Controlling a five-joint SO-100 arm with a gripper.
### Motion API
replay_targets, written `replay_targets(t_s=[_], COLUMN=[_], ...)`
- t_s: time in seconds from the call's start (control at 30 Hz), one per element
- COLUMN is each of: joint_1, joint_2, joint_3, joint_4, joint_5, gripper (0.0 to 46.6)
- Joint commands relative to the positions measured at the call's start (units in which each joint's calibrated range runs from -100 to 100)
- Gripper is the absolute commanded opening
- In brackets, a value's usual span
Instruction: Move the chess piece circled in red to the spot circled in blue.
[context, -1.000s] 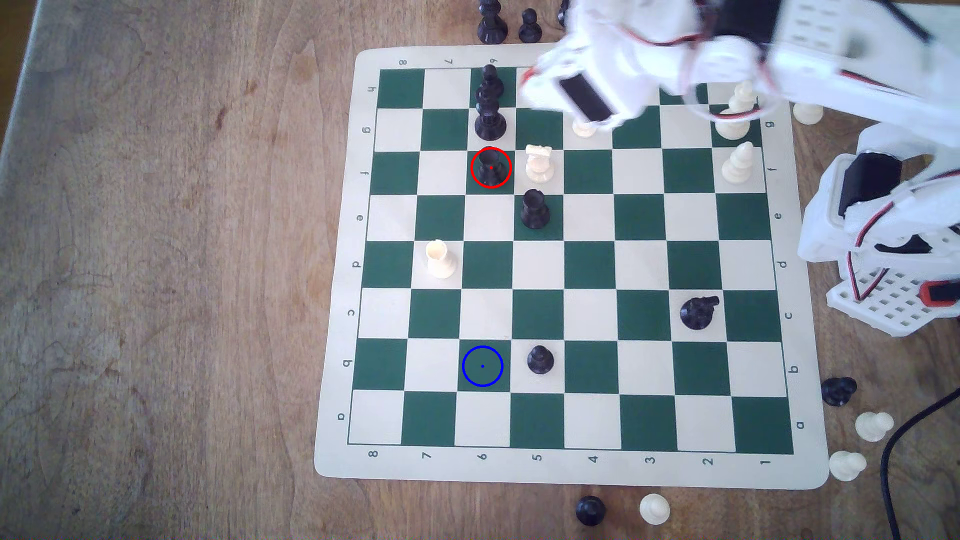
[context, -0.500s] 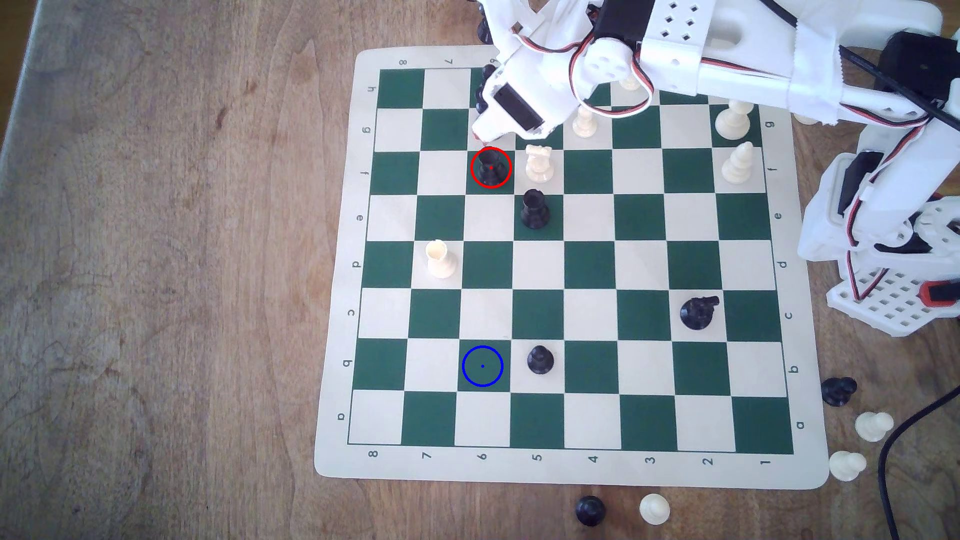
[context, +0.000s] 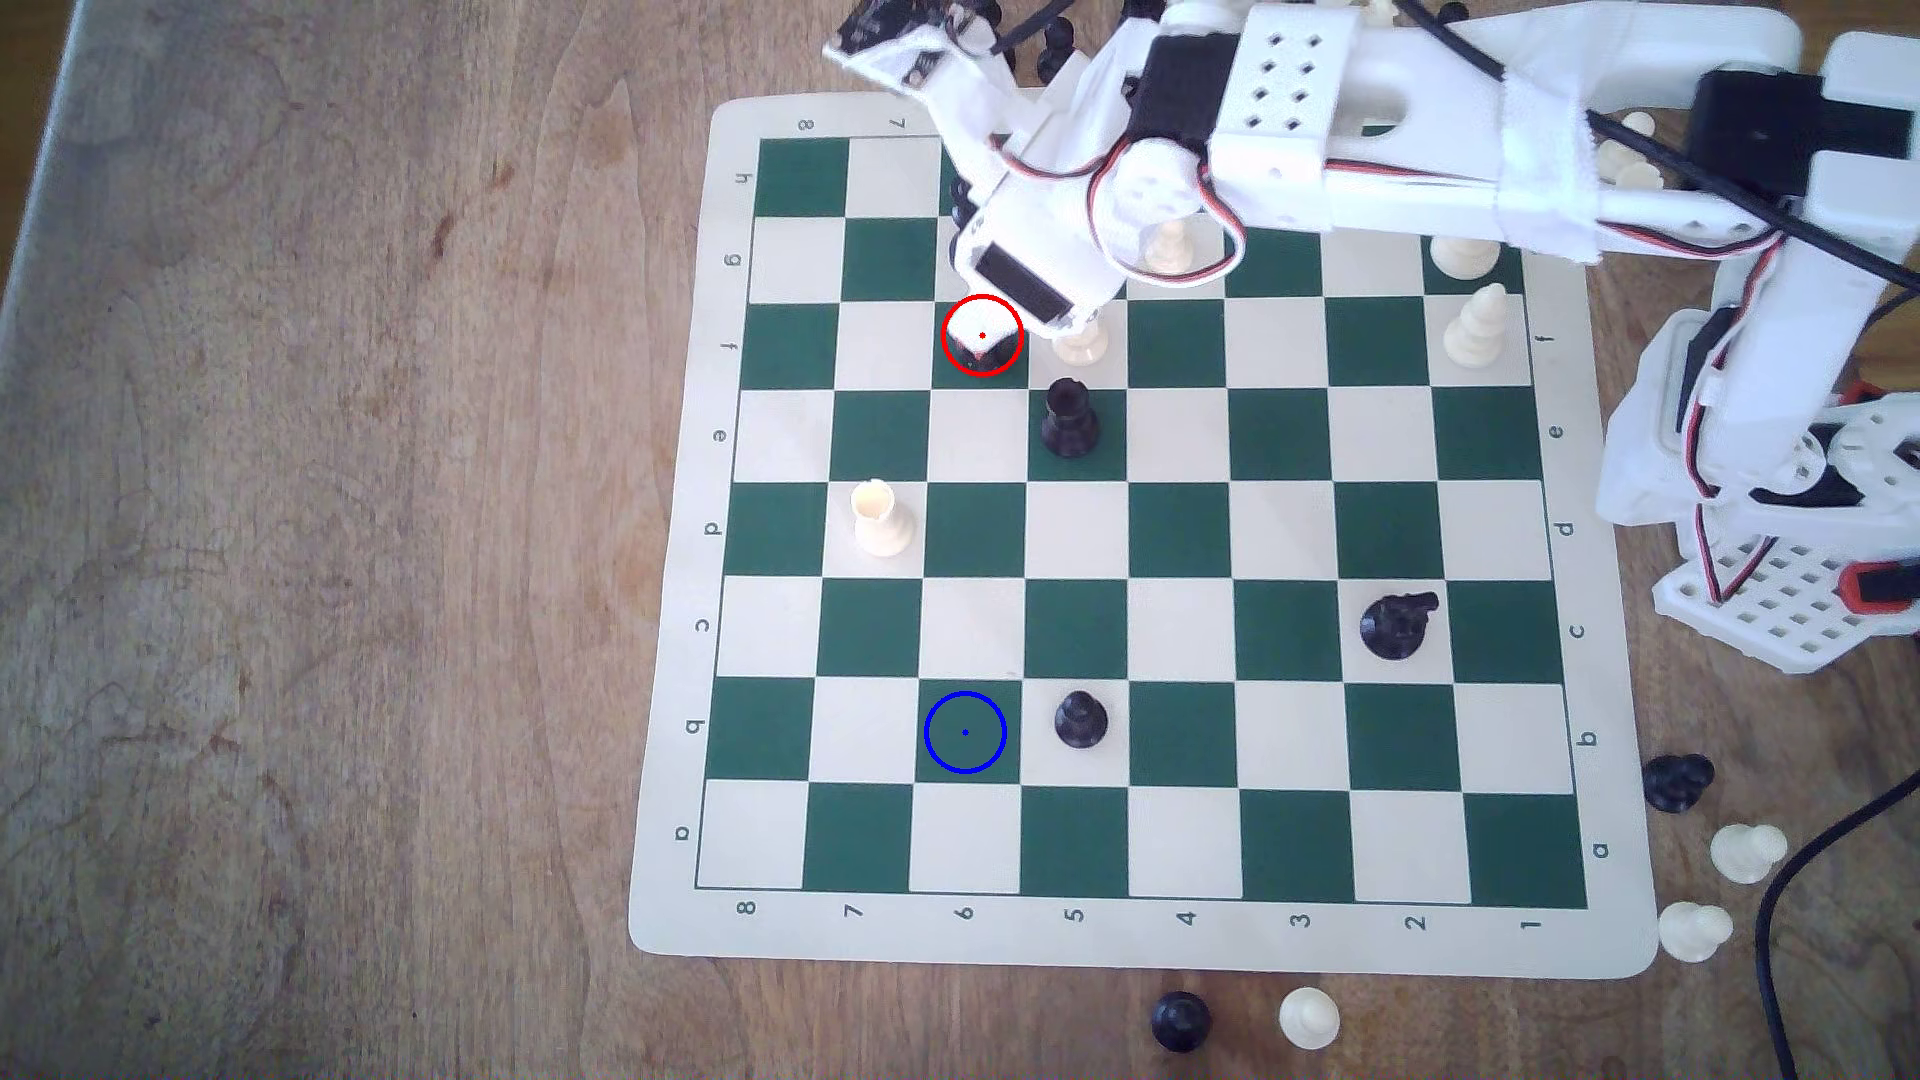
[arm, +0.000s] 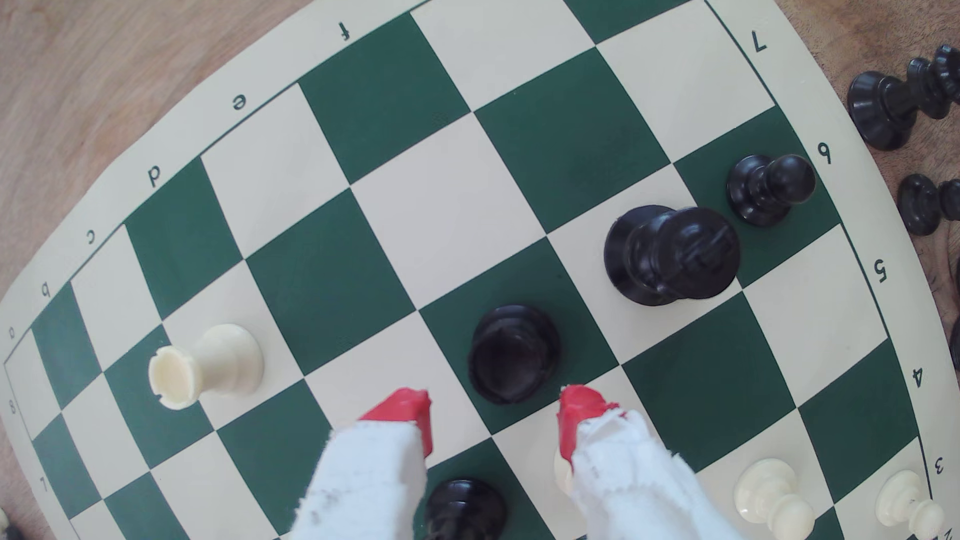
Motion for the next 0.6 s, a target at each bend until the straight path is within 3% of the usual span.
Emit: replay_targets(t_s=[0.0, 0.57], joint_1=[0.73, 0.80], joint_2=[1.03, 4.25], joint_3=[-3.81, -4.08], joint_4=[-2.60, -7.51], joint_5=[0.44, 0.83], gripper=[13.5, 12.7])
